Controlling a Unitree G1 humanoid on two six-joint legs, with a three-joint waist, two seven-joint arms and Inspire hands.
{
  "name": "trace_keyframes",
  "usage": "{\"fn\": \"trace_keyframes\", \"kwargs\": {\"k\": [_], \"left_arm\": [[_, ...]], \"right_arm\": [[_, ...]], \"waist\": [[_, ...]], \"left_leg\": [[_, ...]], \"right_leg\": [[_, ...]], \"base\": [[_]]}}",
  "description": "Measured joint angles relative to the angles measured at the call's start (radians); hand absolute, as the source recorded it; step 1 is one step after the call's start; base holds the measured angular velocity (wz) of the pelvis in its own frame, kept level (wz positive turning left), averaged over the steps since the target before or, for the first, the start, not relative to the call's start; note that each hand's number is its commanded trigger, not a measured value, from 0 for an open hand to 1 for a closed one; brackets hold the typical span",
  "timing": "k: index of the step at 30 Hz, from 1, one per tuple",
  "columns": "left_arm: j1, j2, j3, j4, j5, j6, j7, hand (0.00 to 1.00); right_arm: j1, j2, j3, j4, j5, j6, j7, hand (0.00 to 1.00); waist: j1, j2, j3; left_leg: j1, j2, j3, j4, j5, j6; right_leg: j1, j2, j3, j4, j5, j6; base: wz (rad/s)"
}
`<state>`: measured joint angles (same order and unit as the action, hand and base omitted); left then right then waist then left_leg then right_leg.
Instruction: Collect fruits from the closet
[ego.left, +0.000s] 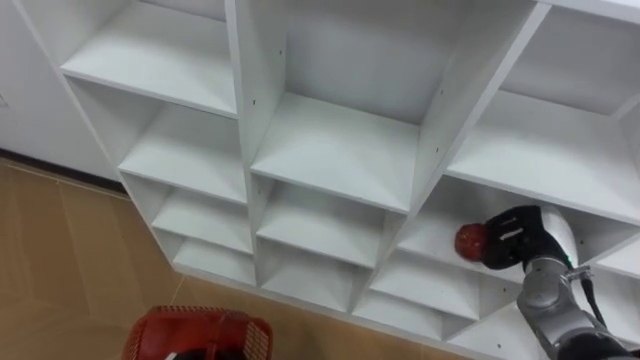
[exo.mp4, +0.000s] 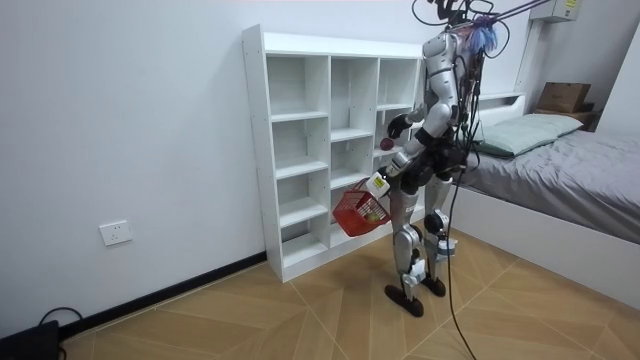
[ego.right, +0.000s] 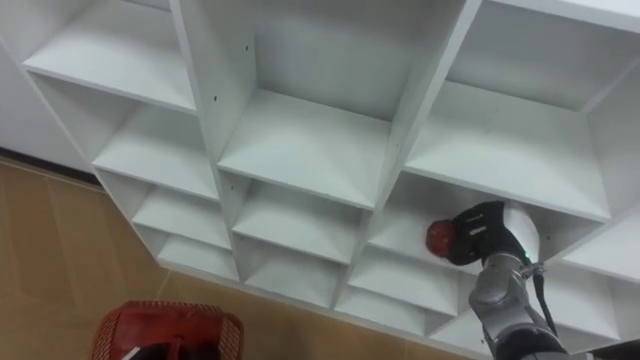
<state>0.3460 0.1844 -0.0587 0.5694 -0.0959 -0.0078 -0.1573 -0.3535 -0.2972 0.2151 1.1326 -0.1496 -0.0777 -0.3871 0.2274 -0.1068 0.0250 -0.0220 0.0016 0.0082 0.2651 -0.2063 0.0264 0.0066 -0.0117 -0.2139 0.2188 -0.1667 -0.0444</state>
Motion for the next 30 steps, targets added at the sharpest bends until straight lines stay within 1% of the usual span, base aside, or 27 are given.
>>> {"fn": "trace_keyframes", "kwargs": {"k": [2,5,6,9,14,18,20,21,22,26,29,30], "left_arm": [[0.000,0.000,0.003,0.000,-0.011,0.000,0.000,1.00],[0.008,0.000,0.005,0.000,-0.030,0.000,0.002,1.00],[0.008,0.001,0.006,0.000,-0.032,-0.002,0.002,1.00],[0.015,0.002,0.009,0.000,-0.032,-0.007,0.001,1.00],[0.024,0.009,0.010,0.000,-0.032,-0.010,0.001,1.00],[0.027,0.012,0.010,0.000,-0.032,-0.026,0.001,1.00],[0.028,0.013,0.010,-0.001,-0.032,-0.030,0.002,1.00],[0.025,0.014,0.010,-0.002,-0.032,-0.033,0.004,1.00],[0.022,0.015,0.010,-0.002,-0.031,-0.035,0.008,1.00],[0.022,0.023,0.010,-0.001,-0.031,-0.042,0.024,1.00],[0.022,0.028,0.010,-0.001,-0.029,-0.042,0.032,1.00],[0.022,0.028,0.010,-0.001,-0.029,-0.042,0.036,1.00]], "right_arm": [[0.003,0.000,0.000,0.000,0.000,0.000,0.008,1.00],[0.017,0.000,0.000,0.000,0.001,0.000,0.028,1.00],[0.025,0.000,0.000,0.000,0.001,0.000,0.032,1.00],[0.027,0.000,0.002,0.000,0.001,0.000,0.032,1.00],[0.027,0.000,0.002,0.000,0.004,0.000,0.032,1.00],[0.027,0.000,0.002,0.000,0.004,0.000,0.032,1.00],[0.027,0.000,0.002,0.000,0.004,0.000,0.032,1.00],[0.027,0.000,0.002,0.000,0.004,0.000,0.031,0.54],[0.027,0.001,0.002,0.000,0.004,0.000,0.030,0.00],[0.028,0.001,0.003,0.000,0.004,-0.002,0.024,0.00],[0.028,0.001,0.003,0.000,0.004,-0.017,0.016,0.00],[0.028,0.001,0.003,0.000,0.004,-0.019,0.010,0.00]], "waist": [[-0.001,-0.003,-0.0018],[-0.002,-0.003,-0.0022],[0.000,-0.007,-0.0059],[0.002,-0.012,-0.0087],[0.001,-0.013,-0.0082],[0.001,-0.015,-0.0043],[0.001,-0.016,-0.0037],[0.003,-0.017,-0.0045],[0.003,-0.017,-0.0044],[0.005,-0.020,-0.0026],[0.009,-0.023,-0.0037],[0.011,-0.024,-0.0028]], "left_leg": [[0.002,0.000,-0.001,0.000,0.000,0.000],[0.016,-0.001,-0.003,-0.002,0.000,0.000],[0.019,-0.001,-0.001,-0.008,0.000,0.000],[0.022,0.000,-0.002,-0.008,0.001,-0.001],[0.033,0.000,-0.002,-0.009,0.000,-0.002],[0.030,0.000,-0.002,-0.009,0.000,-0.002],[0.025,0.000,-0.002,-0.008,0.000,-0.002],[0.018,0.000,-0.001,-0.008,0.000,-0.002],[0.015,0.000,-0.001,-0.007,0.000,-0.002],[0.011,0.000,-0.002,-0.008,0.000,-0.002],[-0.003,0.001,-0.001,-0.005,0.000,-0.002],[-0.009,0.001,-0.001,-0.004,0.000,-0.002]], "right_leg": [[0.003,0.000,0.000,-0.001,0.000,0.000],[0.013,0.000,-0.004,-0.006,0.000,0.000],[0.014,0.000,-0.003,-0.013,0.000,0.000],[0.017,0.001,-0.003,-0.015,0.000,0.000],[0.031,0.002,-0.003,-0.016,0.000,0.000],[0.028,0.002,-0.003,-0.016,0.000,0.000],[0.022,0.001,-0.003,-0.017,0.000,0.000],[0.013,0.001,-0.002,-0.016,-0.001,0.000],[0.011,0.001,-0.003,-0.015,0.000,-0.001],[0.009,0.001,-0.005,-0.017,0.000,-0.001],[-0.006,0.002,-0.004,-0.014,0.000,-0.001],[-0.010,0.002,-0.005,-0.014,0.001,-0.001]], "base": [[0.00],[0.01],[0.00],[0.00],[0.00],[0.00],[0.00],[0.00],[0.00],[0.00],[0.00],[0.00]]}}
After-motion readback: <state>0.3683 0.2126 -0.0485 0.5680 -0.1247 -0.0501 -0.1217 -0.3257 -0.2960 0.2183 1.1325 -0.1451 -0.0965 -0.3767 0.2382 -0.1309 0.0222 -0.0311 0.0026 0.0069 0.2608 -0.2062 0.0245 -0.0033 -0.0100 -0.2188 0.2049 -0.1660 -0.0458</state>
